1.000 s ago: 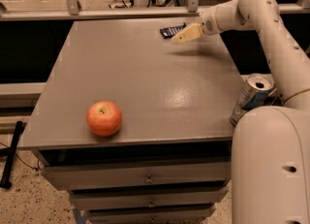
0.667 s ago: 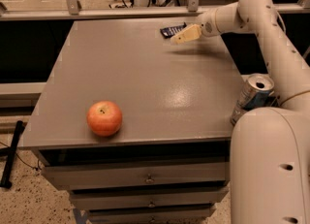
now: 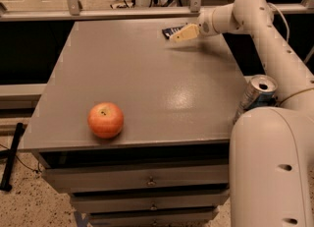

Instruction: Move rxbar blueberry near apple

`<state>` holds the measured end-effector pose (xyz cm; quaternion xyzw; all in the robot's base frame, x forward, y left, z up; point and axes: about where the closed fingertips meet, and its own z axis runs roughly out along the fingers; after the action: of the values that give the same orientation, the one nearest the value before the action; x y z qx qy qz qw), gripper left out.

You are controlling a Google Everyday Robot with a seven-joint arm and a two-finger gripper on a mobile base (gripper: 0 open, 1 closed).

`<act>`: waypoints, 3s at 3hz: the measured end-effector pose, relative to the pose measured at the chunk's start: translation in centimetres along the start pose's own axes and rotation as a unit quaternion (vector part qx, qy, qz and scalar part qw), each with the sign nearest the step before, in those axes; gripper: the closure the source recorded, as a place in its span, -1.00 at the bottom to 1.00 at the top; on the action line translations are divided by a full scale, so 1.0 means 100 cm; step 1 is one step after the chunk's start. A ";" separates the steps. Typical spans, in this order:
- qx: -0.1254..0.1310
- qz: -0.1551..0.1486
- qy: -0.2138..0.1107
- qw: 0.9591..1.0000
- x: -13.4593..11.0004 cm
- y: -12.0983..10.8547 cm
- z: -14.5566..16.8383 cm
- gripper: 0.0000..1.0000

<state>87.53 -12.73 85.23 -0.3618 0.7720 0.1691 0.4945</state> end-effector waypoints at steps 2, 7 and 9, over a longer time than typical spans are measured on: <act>0.042 -0.027 0.035 0.998 0.007 -0.005 0.014 -1.00; 0.036 0.009 0.018 0.999 0.021 -0.013 0.011 0.68; 0.015 0.000 -0.012 1.000 -0.010 0.003 -0.011 1.00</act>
Offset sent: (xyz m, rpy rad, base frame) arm 0.0083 -0.0041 -0.0179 -0.1323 -0.0175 -0.0836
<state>86.82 -12.80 86.58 -0.3523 0.7685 0.1619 0.5090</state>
